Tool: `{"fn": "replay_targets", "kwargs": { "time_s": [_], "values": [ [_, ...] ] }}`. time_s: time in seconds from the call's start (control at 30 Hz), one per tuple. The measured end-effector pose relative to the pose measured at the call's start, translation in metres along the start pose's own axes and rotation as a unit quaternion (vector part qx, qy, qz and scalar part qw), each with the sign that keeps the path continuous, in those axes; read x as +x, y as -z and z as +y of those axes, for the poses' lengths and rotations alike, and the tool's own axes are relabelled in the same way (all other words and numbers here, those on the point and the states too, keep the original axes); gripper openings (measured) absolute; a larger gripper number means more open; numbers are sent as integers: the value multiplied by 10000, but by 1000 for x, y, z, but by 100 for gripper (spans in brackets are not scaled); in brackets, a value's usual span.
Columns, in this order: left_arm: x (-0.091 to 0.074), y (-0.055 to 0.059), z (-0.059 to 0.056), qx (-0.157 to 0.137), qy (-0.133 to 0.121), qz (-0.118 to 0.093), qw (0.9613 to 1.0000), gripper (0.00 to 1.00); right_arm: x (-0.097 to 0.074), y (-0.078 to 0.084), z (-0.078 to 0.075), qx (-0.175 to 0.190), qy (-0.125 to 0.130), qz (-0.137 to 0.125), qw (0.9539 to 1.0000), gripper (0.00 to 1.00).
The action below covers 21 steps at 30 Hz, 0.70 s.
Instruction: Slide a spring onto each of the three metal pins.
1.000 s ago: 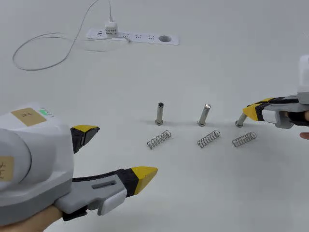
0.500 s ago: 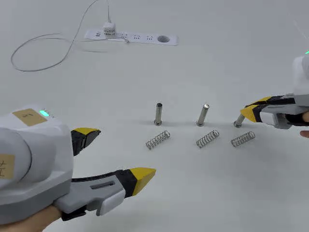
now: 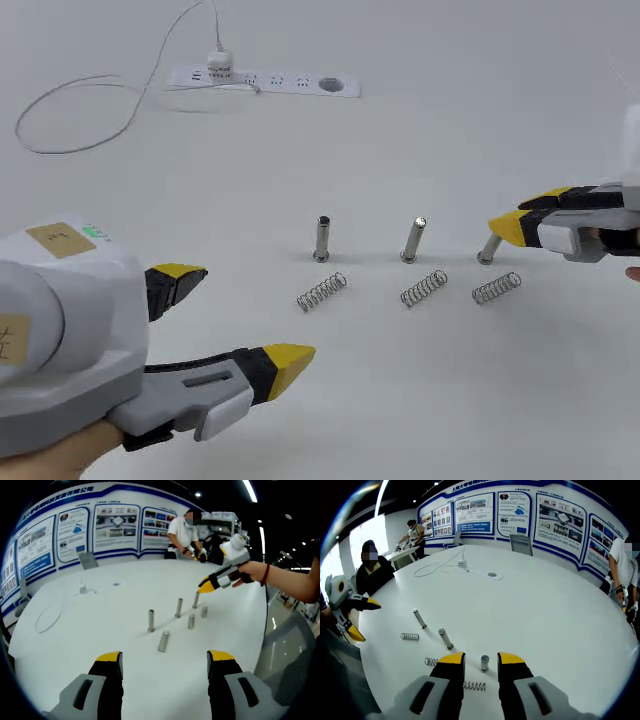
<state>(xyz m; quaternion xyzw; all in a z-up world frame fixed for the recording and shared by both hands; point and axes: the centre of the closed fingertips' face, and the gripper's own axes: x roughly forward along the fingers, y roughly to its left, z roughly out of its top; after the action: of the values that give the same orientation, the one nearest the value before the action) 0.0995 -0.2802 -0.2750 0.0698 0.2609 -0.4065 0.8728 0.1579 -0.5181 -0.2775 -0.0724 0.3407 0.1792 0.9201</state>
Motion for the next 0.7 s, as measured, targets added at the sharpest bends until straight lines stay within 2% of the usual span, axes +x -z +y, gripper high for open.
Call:
{"fn": "replay_targets", "kwargs": {
  "time_s": [0.3, 0.5, 0.7],
  "values": [
    [7, -3, 4, 168, 56, 63, 9998, 64, -13, -4, 6, 70, -45, -157, 9998, 32],
    [17, -3, 7, 350, 110, 165, 9992, 58, -18, -7, 16, 97, -202, -253, 9994, 35],
    [30, -2, 8, 380, 190, 256, 9988, 50, -21, -5, 24, 45, -367, -317, 9988, 40]
  ]
}}
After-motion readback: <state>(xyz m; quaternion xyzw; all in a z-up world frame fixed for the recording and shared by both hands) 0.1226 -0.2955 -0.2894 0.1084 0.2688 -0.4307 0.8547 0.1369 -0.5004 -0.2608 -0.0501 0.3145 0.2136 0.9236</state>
